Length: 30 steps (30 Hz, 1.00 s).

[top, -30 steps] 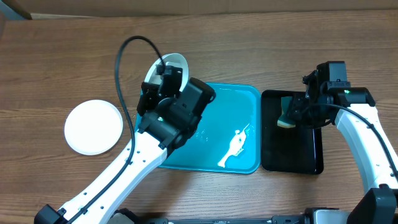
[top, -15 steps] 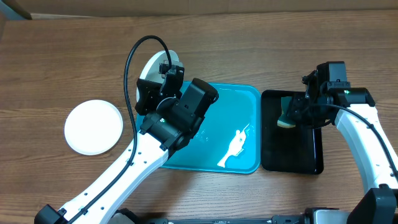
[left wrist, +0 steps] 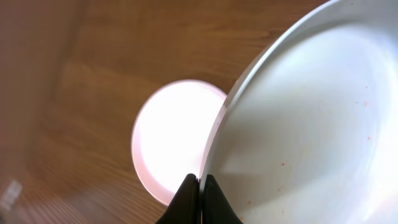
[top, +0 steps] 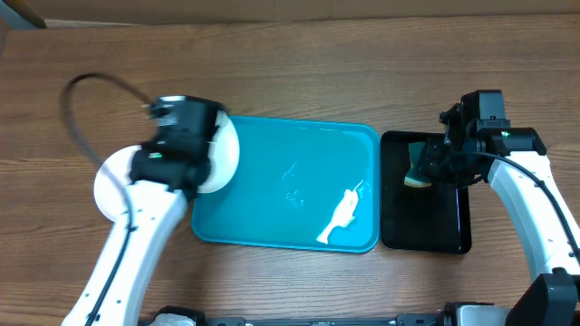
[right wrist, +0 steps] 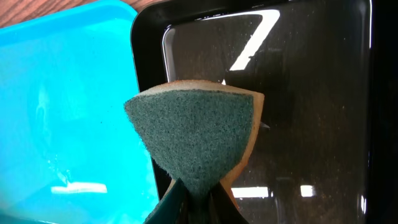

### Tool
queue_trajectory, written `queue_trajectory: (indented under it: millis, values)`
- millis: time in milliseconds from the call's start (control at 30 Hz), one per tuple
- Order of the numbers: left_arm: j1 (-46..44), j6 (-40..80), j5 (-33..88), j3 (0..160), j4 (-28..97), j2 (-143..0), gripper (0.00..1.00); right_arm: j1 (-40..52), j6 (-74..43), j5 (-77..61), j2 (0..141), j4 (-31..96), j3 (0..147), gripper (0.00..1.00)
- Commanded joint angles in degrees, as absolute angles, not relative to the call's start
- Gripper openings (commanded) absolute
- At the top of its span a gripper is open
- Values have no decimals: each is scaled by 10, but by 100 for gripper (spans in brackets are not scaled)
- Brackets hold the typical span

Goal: Clean dirty plates on tray and stack at the side
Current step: 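Lift white plate with left gripper and carry it left onto plate stack, then release white plate on stack and raise left gripper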

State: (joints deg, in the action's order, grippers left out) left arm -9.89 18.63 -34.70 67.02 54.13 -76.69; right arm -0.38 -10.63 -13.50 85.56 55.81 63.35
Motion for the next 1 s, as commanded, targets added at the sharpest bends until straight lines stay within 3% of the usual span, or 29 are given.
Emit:
queue_trajectory:
  millis: [0,200,367,967]
  values:
    - [-5,215,-205,673,543,-746,4,-5,-100,-135,852,557,634,8]
    - [143,215,-131,672,553,-777,4,-5,-100,-135,852,559,634,8]
    - [206,215,-121,672,547,-823,4,-5,-100,-135,852,559,634,8]
    - [230,215,-200,672,528,-906,4,-5,-100,-135,852,559,634,9]
